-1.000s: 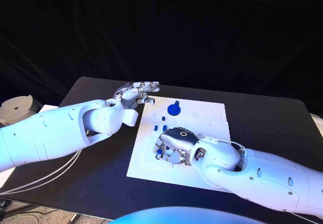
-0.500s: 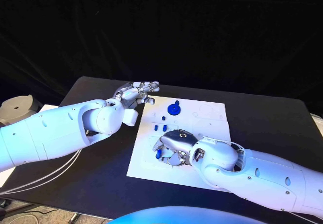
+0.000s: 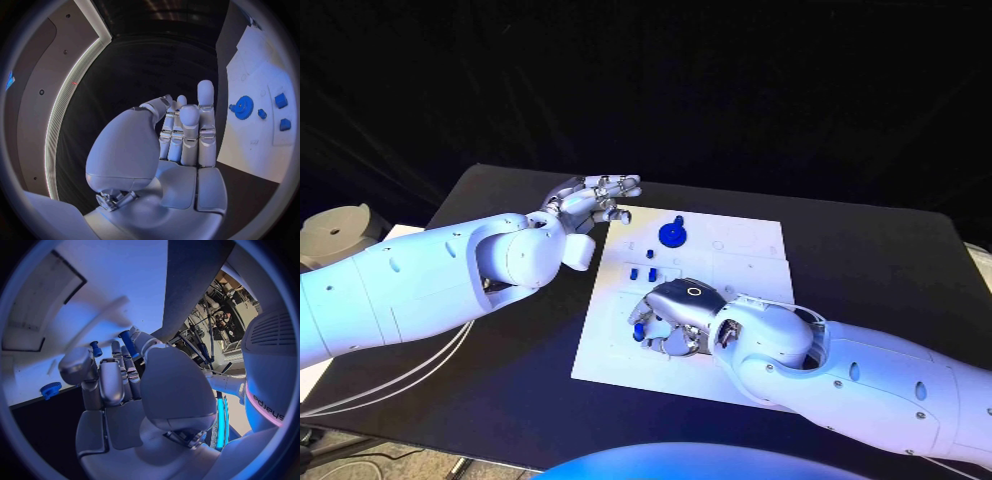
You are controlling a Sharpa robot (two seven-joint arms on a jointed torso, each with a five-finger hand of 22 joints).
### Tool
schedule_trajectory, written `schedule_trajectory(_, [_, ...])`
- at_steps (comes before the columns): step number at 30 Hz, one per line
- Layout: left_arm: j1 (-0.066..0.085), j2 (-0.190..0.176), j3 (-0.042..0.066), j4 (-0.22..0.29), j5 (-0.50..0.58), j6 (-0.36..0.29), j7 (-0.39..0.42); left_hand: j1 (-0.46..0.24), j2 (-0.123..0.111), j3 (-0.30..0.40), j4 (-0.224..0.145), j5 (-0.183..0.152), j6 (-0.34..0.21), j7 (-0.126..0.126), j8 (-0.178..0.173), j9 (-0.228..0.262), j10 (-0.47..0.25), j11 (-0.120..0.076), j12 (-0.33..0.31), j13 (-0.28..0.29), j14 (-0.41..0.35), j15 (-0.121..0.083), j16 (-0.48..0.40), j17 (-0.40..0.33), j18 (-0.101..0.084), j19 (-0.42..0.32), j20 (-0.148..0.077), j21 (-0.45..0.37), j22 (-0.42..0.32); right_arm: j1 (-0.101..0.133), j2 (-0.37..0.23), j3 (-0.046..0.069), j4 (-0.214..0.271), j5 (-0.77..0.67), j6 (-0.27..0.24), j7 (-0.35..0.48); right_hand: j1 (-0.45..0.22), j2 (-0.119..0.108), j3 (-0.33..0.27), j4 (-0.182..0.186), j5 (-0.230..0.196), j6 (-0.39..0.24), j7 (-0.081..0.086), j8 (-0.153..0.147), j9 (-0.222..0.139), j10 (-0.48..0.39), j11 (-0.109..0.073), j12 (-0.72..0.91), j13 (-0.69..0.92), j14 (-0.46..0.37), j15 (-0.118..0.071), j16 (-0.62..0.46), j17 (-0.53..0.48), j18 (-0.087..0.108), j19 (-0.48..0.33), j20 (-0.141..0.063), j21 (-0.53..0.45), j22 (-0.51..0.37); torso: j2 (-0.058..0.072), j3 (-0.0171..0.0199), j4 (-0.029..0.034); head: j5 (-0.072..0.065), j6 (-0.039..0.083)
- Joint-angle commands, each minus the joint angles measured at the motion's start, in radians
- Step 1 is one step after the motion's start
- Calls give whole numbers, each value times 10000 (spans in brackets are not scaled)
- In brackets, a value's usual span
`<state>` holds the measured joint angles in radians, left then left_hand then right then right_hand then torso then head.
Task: Assemble the parts on the task board
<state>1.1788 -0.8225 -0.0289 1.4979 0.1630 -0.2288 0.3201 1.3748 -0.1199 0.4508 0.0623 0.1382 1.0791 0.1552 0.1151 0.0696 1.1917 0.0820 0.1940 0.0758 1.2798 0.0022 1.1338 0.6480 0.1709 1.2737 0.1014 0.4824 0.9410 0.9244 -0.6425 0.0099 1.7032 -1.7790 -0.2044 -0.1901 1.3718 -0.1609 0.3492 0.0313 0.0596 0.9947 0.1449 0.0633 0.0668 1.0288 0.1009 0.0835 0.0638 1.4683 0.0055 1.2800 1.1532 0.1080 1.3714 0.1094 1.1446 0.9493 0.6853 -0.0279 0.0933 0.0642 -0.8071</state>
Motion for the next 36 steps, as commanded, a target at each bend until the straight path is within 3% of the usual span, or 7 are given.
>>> schedule_trajectory(1, [5, 10, 7, 16, -37, 180, 39, -1, 59, -17, -63, 1, -44, 50, -1, -13, -82, 19, 60, 6, -46, -5, -24, -13, 107, 58, -4, -21, -15, -11, -104, 2, 110, 28, -775, 7, -18, 55, -326, -1, -27, -248, -17, -15, -15, -403, 73, -138, -8, 302, 87, -46, -46, 143, -22, 18, -107, -85, 2, 3, 3, -31, 23])
schedule_trajectory(15, [2, 14, 5, -63, -37, 198, 38, -1, 59, -17, -63, 1, -44, 50, -1, -13, -82, 19, 60, 6, -46, -5, -24, -13, 107, 58, -4, -21, -15, 471, -1800, 331, 1350, 2627, -1841, 851, 361, 249, -2423, 540, 96, -1013, -11, 14, 3, -709, 133, 43, 16, 268, 147, -24, -211, 155, -30, 106, -126, -149, -82, 32, -131, -212, 190])
schedule_trajectory(19, [1, 17, 3, -60, -37, 208, 22, -5, 75, -24, -82, -6, -48, 56, 0, -13, -104, 24, 89, 5, -56, -1, -25, -55, 106, 58, -2, -30, -22, 883, -2868, 365, 1828, 4096, -1759, 508, 406, 747, -2463, 678, 338, -39, 209, 382, 146, 906, -71, 836, 227, 254, -9, -59, -293, 132, 61, -8, -4, -11, -120, 23, -190, -405, 218])
schedule_trajectory(23, [0, -9, 2, 21, -37, 207, 8, -5, 75, -24, -82, -6, -48, 56, 0, -13, -104, 24, 89, 5, -56, -1, -25, -55, 106, 58, -2, -30, -22, 1077, -3988, 328, 2212, 4950, -1919, -518, 202, 832, -2537, 941, 723, 481, -127, 596, 183, 2887, -552, 1787, 745, 507, -371, 700, 725, -62, 507, -318, 830, 1091, -158, -12, -243, -615, 229])
schedule_trajectory(26, [0, -61, 1, 111, -37, 207, 2, -5, 75, -24, -82, -6, -48, 56, 0, -13, -104, 24, 89, 5, -56, -1, -25, -55, 106, 58, -2, -30, -22, 1084, -4558, 250, 2477, 5095, -2007, -1294, -275, 676, -2847, 1296, 1749, 572, -318, 705, 176, 3688, -768, 2659, 1463, 517, -570, 749, 730, -93, 589, -569, 966, 1232, -159, -13, -296, -746, 314])
schedule_trajectory(32, [-8, -186, -8, 261, -37, 206, -9, -5, 75, -24, -82, -6, -48, 56, 0, -13, -104, 24, 89, 5, -56, -1, -25, -55, 106, 58, -2, -30, -22, 869, -5385, 94, 2987, 4591, -1874, -3023, -1087, 719, -3884, 2313, 2537, 644, -563, 1324, 343, 3989, -961, 9288, 8696, 630, -755, 1380, 1569, -239, 800, -766, 1462, 1906, -158, 12, -457, -953, 349])
schedule_trajectory(36, [-14, -223, -16, 301, -37, 211, -11, -5, 75, -24, -82, -6, -48, 56, 0, -13, -104, 24, 89, 5, -56, -1, -25, -55, 106, 58, -2, -30, -22, 711, -5593, 47, 3157, 3889, -1574, -3613, -1199, 992, -4443, 2569, 2488, 501, -535, 1769, 538, 3776, -966, 10867, 10625, 661, -737, 1631, 1923, -255, 839, -769, 1613, 2128, -165, 37, -508, -1038, 333])
